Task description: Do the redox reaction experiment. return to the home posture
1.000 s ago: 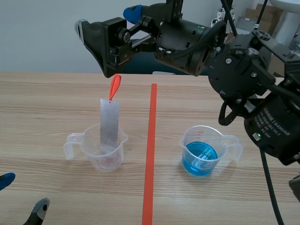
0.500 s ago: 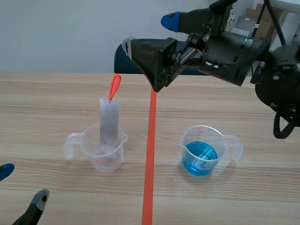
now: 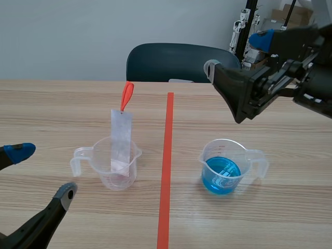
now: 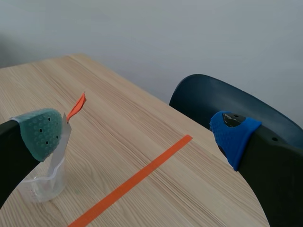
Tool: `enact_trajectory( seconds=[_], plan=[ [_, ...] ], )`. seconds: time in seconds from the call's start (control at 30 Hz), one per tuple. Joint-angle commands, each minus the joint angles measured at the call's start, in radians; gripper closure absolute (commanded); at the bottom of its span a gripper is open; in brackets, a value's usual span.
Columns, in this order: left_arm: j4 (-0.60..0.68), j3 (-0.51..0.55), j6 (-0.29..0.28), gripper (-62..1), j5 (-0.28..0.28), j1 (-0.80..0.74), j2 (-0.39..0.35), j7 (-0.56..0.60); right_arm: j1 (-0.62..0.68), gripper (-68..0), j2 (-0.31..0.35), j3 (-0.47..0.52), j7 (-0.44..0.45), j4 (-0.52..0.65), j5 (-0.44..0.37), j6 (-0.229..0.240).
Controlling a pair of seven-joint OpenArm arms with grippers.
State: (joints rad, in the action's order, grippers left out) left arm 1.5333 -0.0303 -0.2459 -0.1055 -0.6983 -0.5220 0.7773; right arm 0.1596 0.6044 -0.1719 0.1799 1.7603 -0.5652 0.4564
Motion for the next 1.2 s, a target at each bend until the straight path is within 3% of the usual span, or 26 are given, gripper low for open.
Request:
enact_trajectory(
  seconds=[0.0, 0.13, 0.3, 0.53, 0.63, 0.8, 0.97, 1.07, 1.17],
  plan=[
    [0.019, 0.001, 0.006, -55.5, -0.007, 0.0, 0.012, -0.016, 0.018, -67.9, 0.002, 0.027, 0.014, 0.022, 0.014, 0.0],
    [0.102, 0.001, 0.024, -55.5, -0.006, -0.02, 0.012, -0.068, 0.1, -67.9, 0.002, 0.101, 0.014, 0.029, 0.078, 0.0],
    [0.182, 0.0, 0.033, -55.5, -0.006, -0.05, 0.011, -0.118, 0.172, -67.9, 0.002, 0.147, 0.014, 0.03, 0.245, 0.003],
    [0.249, -0.047, 0.079, -55.5, -0.004, -0.055, -0.019, -0.18, 0.268, -67.9, -0.038, 0.252, 0.047, 0.031, 0.261, 0.028],
    [0.263, -0.06, 0.082, -55.5, -0.004, -0.054, -0.033, -0.203, 0.307, -67.9, -0.05, 0.294, 0.108, 0.031, 0.276, 0.068],
    [0.263, -0.061, 0.102, -55.5, -0.005, -0.051, -0.051, -0.225, 0.353, -67.9, -0.066, 0.35, 0.153, 0.031, 0.388, 0.071],
    [0.263, -0.061, 0.103, -55.5, -0.007, -0.052, -0.08, -0.24, 0.383, -67.9, -0.084, 0.375, 0.152, 0.031, 0.595, 0.068],
    [0.263, -0.065, 0.105, -55.5, -0.008, -0.052, -0.093, -0.256, 0.392, -67.9, -0.095, 0.375, 0.167, 0.031, 0.626, 0.064],
    [0.263, -0.081, 0.125, -55.5, -0.008, -0.052, -0.111, -0.256, 0.392, -67.9, -0.11, 0.374, 0.259, 0.031, 0.629, 0.065]
  ],
)
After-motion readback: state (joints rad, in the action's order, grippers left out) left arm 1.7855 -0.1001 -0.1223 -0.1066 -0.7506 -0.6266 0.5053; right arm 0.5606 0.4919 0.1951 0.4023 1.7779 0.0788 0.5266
